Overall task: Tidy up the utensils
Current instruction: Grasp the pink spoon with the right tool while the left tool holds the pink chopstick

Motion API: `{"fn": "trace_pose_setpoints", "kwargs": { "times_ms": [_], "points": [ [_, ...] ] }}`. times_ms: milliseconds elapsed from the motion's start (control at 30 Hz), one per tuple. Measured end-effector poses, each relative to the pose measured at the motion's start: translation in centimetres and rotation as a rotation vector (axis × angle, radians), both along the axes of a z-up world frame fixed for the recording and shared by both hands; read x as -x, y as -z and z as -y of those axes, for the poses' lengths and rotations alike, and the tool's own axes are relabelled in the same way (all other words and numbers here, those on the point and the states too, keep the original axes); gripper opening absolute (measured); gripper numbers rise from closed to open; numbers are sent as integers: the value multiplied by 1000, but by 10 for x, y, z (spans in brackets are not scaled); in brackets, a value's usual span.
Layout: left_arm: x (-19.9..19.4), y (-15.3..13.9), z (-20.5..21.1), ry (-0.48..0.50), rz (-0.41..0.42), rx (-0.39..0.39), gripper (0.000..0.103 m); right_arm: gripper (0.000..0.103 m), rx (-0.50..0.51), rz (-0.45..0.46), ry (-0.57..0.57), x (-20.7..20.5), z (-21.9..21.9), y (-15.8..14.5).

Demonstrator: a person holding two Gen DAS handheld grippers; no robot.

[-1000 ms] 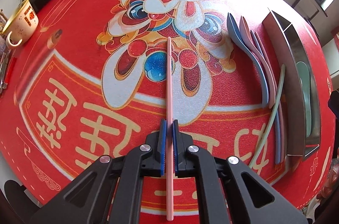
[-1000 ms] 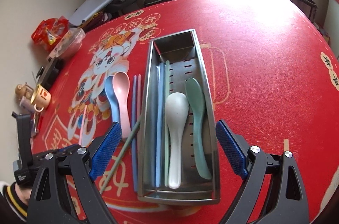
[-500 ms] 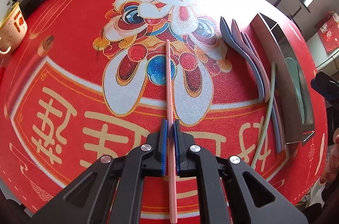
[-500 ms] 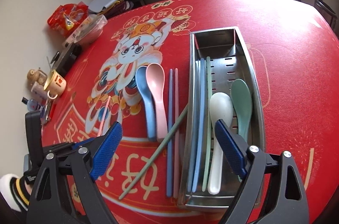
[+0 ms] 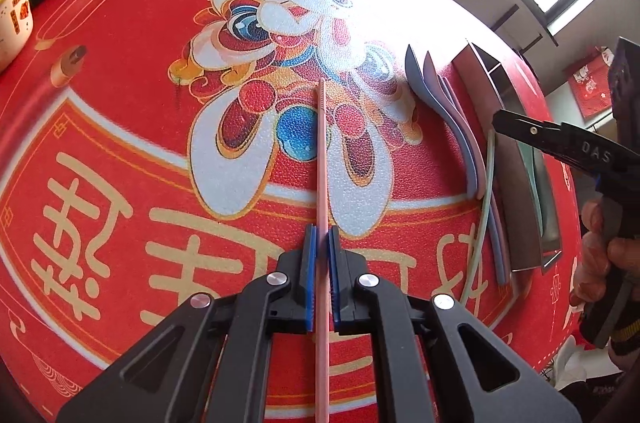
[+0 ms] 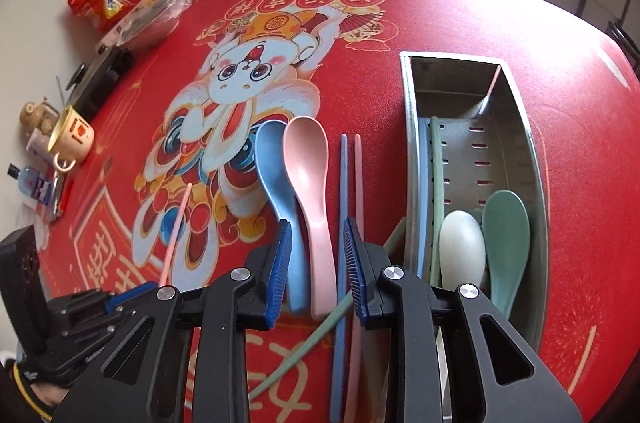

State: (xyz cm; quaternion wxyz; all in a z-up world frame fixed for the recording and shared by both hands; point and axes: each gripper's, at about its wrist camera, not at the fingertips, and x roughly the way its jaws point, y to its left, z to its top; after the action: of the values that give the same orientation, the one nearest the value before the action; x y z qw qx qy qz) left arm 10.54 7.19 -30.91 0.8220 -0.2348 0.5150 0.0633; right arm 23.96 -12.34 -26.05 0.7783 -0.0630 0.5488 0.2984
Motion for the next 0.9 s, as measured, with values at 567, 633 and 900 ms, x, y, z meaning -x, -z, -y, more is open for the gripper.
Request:
{"fn": "trace_pose_setpoints", "kwargs": {
  "times_ms": [567, 633, 900],
  "points": [
    [-1, 0, -1, 26, 6, -1, 8, 16, 97, -94, -14, -1, -22, 36],
    [-1, 1, -2, 25, 6, -1, 8, 15, 89, -99, -13, 4, -23, 37],
    [-6, 1, 2, 23, -1, -18, 8, 15, 71, -91, -25, 11, -25, 37]
  ]
}}
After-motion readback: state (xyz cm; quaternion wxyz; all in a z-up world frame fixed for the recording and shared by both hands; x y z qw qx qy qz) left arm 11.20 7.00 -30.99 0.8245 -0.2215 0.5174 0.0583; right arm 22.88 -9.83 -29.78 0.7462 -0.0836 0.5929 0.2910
